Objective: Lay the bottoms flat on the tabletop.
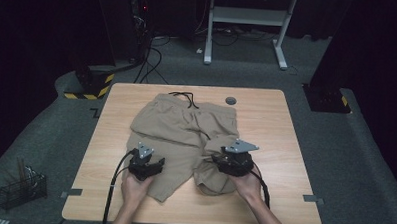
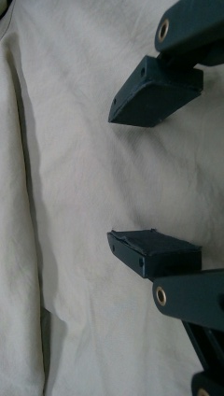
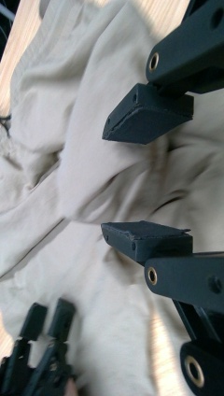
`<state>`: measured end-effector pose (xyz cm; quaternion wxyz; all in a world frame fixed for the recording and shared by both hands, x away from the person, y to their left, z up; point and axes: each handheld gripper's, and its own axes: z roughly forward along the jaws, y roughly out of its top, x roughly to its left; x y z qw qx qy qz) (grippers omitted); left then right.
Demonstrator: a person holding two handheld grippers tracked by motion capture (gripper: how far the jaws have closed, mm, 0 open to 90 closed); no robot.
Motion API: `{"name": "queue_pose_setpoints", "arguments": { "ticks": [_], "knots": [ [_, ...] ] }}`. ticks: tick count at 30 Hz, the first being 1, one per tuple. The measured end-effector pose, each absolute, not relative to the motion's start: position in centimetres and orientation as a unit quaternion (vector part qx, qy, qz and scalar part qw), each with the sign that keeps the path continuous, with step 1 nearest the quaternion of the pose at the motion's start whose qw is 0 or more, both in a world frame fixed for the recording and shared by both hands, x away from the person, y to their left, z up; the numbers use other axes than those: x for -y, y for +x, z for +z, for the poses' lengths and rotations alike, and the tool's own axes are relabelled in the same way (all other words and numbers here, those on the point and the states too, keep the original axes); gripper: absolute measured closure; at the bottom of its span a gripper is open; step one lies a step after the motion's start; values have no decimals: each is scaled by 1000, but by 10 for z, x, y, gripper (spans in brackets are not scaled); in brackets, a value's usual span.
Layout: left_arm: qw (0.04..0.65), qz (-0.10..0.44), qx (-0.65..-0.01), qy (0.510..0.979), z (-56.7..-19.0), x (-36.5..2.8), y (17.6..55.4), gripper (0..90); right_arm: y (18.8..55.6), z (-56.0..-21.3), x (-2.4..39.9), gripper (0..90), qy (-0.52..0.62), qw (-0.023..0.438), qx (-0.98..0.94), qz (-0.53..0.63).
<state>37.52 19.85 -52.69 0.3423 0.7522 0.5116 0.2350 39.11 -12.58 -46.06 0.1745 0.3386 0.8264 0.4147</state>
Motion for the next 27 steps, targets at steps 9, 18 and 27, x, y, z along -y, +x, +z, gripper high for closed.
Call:
{"name": "queue_pose_setpoints", "arguments": {
  "ticks": [9,18,27],
  "knots": [
    [342,235,-513,751,-527,-199,374,360,409,-472,136,900,349,187,-834,384],
    [342,236,-513,751,-527,-199,375,360,415,-451,187,900,381,226,-803,398],
    [343,235,-514,750,-527,-199,375,359,435,-491,230,896,452,211,-798,338]
  ]
}}
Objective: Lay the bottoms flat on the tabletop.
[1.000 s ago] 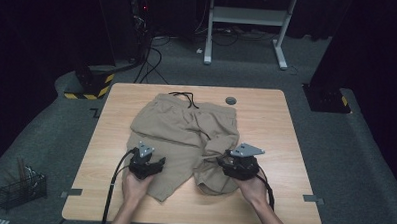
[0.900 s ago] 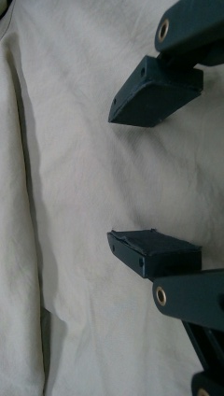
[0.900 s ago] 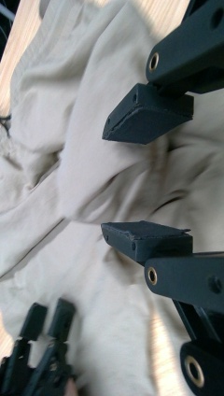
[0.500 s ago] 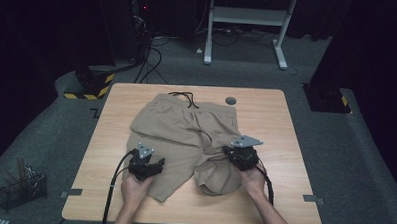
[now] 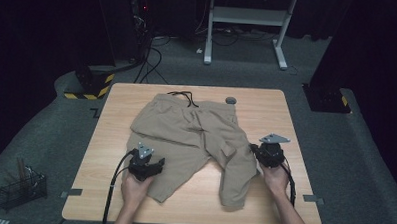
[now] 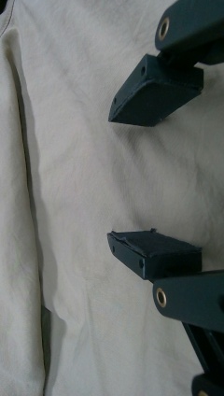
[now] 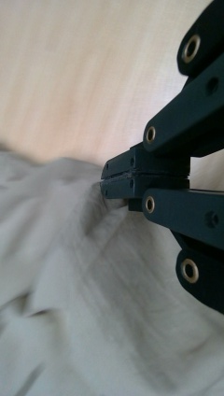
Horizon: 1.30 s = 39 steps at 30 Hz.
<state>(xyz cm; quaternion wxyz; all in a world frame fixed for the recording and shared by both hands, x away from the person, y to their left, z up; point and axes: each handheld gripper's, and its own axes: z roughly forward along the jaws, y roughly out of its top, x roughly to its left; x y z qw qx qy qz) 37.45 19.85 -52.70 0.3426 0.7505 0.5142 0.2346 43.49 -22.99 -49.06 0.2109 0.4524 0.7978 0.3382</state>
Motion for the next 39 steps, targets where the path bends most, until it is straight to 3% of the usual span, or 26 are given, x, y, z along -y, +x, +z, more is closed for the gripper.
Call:
{"name": "queue_pose_setpoints", "arguments": {
  "ticks": [4,7,14,16,20,29,31,35,36,39],
  "knots": [
    [342,235,-514,751,-527,-199,375,360,435,-494,235,797,474,189,-787,346],
    [342,236,-513,751,-527,-199,375,360,416,-471,232,657,452,194,-774,399],
    [342,235,-515,750,-527,-198,375,359,388,-455,202,528,395,184,-799,414],
    [342,236,-514,751,-527,-199,375,359,390,-464,192,544,392,182,-814,389],
    [343,234,-514,750,-527,-199,375,359,400,-477,189,896,389,185,-836,340],
    [341,236,-514,751,-527,-199,375,357,418,-443,222,900,413,251,-807,339],
    [341,236,-514,751,-527,-199,375,357,431,-450,229,900,421,258,-807,324],
    [341,235,-514,751,-527,-199,375,355,452,-485,235,897,453,223,-815,285],
    [341,235,-514,751,-527,-199,375,355,454,-491,235,878,460,208,-816,283],
    [341,236,-514,751,-527,-199,375,355,448,-489,235,693,472,207,-798,311]
  ]
}}
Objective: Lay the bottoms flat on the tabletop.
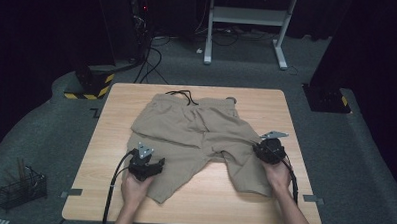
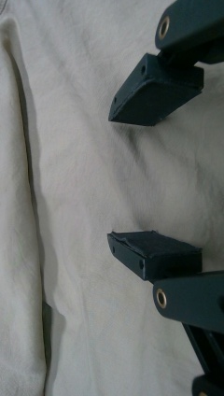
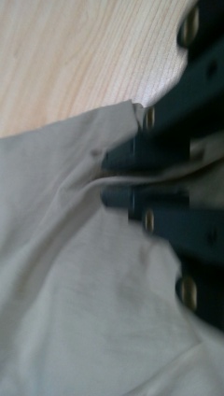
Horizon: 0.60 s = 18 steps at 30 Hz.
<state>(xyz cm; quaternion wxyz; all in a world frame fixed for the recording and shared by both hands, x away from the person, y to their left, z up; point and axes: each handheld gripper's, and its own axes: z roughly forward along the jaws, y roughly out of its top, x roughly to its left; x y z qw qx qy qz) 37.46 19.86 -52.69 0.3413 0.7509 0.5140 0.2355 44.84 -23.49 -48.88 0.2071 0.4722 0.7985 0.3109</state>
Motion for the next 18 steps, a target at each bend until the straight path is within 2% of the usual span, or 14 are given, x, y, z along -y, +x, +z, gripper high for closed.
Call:
{"name": "queue_pose_setpoints", "arguments": {
  "ticks": [3,6,9,13,14,18],
  "knots": [
    [341,236,-514,751,-527,-199,375,356,427,-467,229,620,440,228,-787,367],
    [341,236,-514,751,-527,-198,375,355,404,-453,217,587,406,208,-799,391],
    [341,236,-514,751,-527,-198,375,355,390,-464,201,563,379,189,-826,372],
    [341,236,-514,751,-527,-198,375,355,395,-497,188,554,392,165,-839,339],
    [342,236,-514,750,-527,-198,375,355,398,-503,186,585,392,161,-843,332],
    [342,236,-515,750,-527,-198,375,353,404,-511,185,878,385,159,-852,317]
  ]
}}
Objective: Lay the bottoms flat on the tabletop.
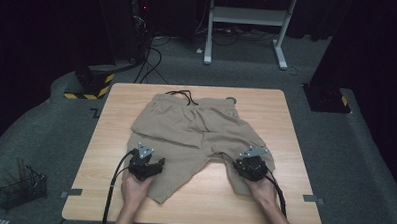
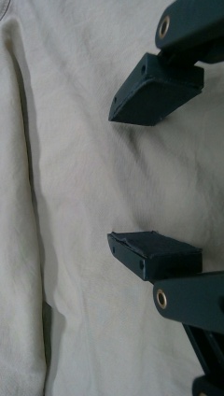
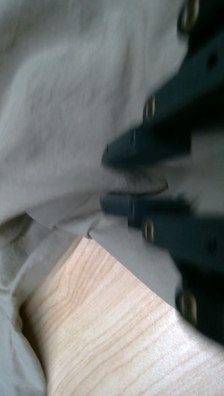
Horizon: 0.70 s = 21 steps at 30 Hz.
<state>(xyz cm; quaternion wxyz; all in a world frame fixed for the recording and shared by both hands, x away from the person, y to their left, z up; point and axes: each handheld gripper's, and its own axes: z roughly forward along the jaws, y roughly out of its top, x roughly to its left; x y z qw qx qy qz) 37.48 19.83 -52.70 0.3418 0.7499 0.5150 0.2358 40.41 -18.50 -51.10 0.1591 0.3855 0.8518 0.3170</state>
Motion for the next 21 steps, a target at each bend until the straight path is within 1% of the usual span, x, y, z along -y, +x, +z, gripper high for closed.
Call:
{"name": "queue_pose_setpoints", "arguments": {
  "ticks": [2,5,8,11,14,16,19,21],
  "knots": [
    [341,236,-515,750,-527,-198,375,353,405,-510,189,900,385,156,-850,322],
    [342,236,-515,750,-527,-198,375,353,402,-500,193,900,376,169,-849,331],
    [342,236,-515,750,-527,-198,375,353,402,-482,200,900,376,190,-838,348],
    [342,236,-515,750,-527,-198,375,353,410,-465,207,900,383,201,-825,364],
    [342,235,-515,750,-527,-198,375,352,419,-456,212,900,391,216,-818,362],
    [342,235,-515,750,-527,-198,375,351,429,-461,214,900,400,219,-819,349],
    [342,235,-515,750,-527,-198,375,351,446,-484,216,899,424,191,-827,315],
    [341,236,-514,751,-527,-199,375,351,449,-496,215,892,429,178,-832,302]
  ]
}}
